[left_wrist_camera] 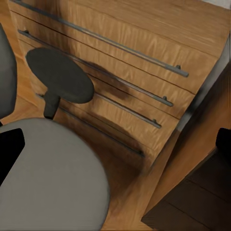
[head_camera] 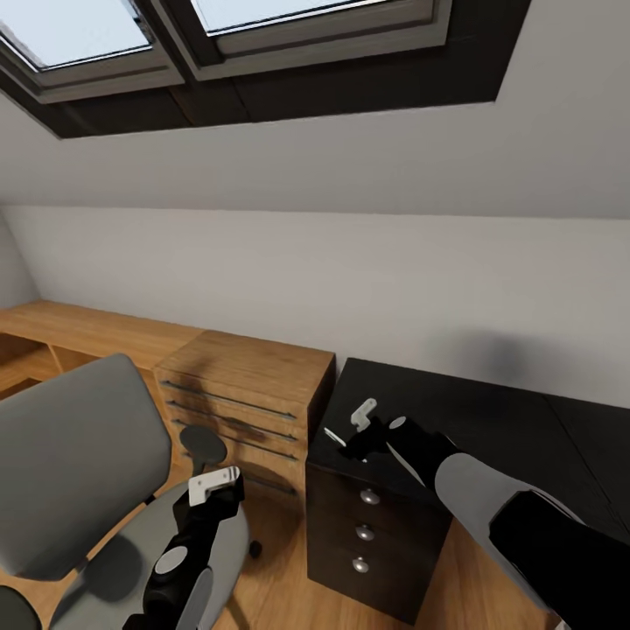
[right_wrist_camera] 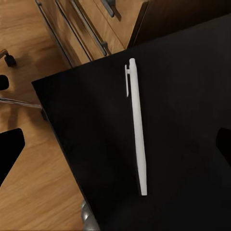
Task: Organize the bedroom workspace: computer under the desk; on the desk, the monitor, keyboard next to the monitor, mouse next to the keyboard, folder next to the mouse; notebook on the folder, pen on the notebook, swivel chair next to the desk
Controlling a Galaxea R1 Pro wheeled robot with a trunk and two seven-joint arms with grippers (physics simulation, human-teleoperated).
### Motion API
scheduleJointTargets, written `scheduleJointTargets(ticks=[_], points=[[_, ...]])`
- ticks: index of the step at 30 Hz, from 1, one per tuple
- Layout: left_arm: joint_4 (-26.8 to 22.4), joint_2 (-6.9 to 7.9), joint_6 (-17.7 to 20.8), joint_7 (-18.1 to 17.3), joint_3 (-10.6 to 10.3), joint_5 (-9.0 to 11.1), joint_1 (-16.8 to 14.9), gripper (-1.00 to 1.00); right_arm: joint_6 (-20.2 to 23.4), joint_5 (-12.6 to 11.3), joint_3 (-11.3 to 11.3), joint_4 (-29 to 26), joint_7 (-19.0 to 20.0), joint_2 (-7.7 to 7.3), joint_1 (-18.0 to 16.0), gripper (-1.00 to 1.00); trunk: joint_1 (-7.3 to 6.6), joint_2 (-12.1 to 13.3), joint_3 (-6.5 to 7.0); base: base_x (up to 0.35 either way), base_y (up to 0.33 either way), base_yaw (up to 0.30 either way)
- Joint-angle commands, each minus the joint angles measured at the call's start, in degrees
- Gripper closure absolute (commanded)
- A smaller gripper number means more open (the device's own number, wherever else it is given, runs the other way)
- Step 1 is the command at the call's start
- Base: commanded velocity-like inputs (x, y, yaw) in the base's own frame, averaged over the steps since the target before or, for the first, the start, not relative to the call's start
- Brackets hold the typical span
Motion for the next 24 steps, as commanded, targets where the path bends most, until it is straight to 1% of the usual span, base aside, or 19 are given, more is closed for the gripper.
scheduleJointTargets(ticks=[1,5,10,12,18,22,24], points=[[-0.27,0.03,0.23,0.45,-0.08,0.53,-0.04,-1.0,0.32,-0.59,0.31,-0.08,0.05,-0.02,-0.05,-1.0,0.23,-0.46,-0.25,0.0,0.0,0.0],[-0.99,0.06,0.62,0.42,-0.08,0.59,-0.04,-1.0,0.19,-0.6,0.3,-0.1,0.05,-0.03,-0.05,-1.0,1.11,-2.07,-0.97,0.0,0.0,0.0],[-2.48,0.06,3.85,0.38,-0.07,0.78,-0.04,-1.0,0.13,-0.6,0.23,-0.11,0.02,-0.06,-0.05,-1.0,2.21,-4.07,-1.87,0.0,0.0,0.0],[-2.91,0.07,5.09,0.37,-0.06,1.32,-0.04,-1.0,0.13,-0.6,0.19,-0.12,-0.01,-0.07,-0.05,-1.0,2.65,-4.87,-2.23,0.0,0.0,0.0],[-3.31,0.08,6.19,0.36,0.01,2.99,-0.04,-1.0,0.12,-0.6,0.15,-0.12,-0.1,-0.07,-0.05,-1.0,3.96,-7.28,-3.31,0.0,0.0,0.0],[-3.37,0.08,6.4,0.36,0.07,3.39,-0.04,-1.0,0.1,-0.6,0.15,-0.12,-0.12,-0.07,-0.05,-1.0,4.84,-8.88,-4.02,0.0,0.0,0.0],[-3.4,0.13,6.59,0.36,0.75,3.64,-0.04,-1.0,0.05,-0.6,0.14,-0.12,-0.12,-0.07,-0.05,-1.0,5.28,-9.69,-4.38,0.0,0.0,0.0]])
